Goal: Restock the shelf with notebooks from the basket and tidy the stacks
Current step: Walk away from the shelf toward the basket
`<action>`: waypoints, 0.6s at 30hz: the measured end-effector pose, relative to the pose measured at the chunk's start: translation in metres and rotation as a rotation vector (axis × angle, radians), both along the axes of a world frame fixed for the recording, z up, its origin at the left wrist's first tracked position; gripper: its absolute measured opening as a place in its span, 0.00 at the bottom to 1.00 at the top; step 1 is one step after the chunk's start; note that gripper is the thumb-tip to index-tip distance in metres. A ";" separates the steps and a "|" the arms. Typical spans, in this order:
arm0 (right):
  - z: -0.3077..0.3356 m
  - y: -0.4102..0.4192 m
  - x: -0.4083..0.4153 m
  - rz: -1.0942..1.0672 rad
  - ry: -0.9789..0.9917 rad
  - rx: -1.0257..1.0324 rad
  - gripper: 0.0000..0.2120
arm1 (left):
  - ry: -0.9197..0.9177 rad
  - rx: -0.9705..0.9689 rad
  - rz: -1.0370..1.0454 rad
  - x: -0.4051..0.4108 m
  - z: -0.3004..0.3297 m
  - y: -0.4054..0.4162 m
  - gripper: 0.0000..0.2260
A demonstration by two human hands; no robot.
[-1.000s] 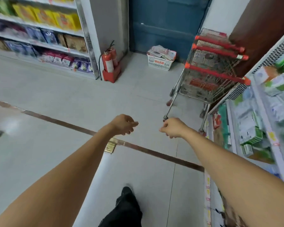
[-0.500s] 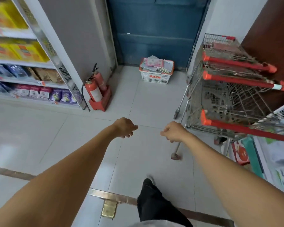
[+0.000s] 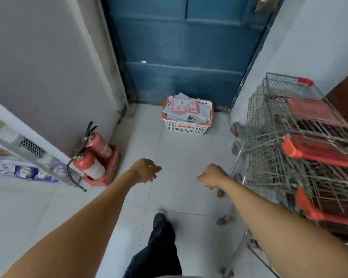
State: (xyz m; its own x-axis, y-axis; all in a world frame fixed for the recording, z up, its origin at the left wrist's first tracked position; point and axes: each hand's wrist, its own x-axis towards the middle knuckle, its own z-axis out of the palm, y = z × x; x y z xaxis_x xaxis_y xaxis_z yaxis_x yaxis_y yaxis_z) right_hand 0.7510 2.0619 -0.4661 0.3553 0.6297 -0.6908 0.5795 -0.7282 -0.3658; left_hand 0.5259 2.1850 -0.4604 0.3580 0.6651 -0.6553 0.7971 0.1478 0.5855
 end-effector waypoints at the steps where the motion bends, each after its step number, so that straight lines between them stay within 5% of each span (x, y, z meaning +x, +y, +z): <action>1: -0.004 0.027 0.014 -0.025 0.001 -0.012 0.12 | 0.005 -0.019 0.000 0.016 -0.006 0.032 0.10; 9: -0.042 0.211 0.156 -0.242 0.039 0.030 0.15 | 0.048 -0.065 -0.072 0.174 -0.031 0.265 0.08; 14: -0.122 0.332 0.262 -0.279 0.077 -0.014 0.23 | 0.058 -0.035 0.016 0.279 -0.102 0.405 0.07; 18: -0.186 0.424 0.338 -0.243 0.030 -0.082 0.15 | 0.142 -0.044 0.128 0.333 -0.170 0.494 0.12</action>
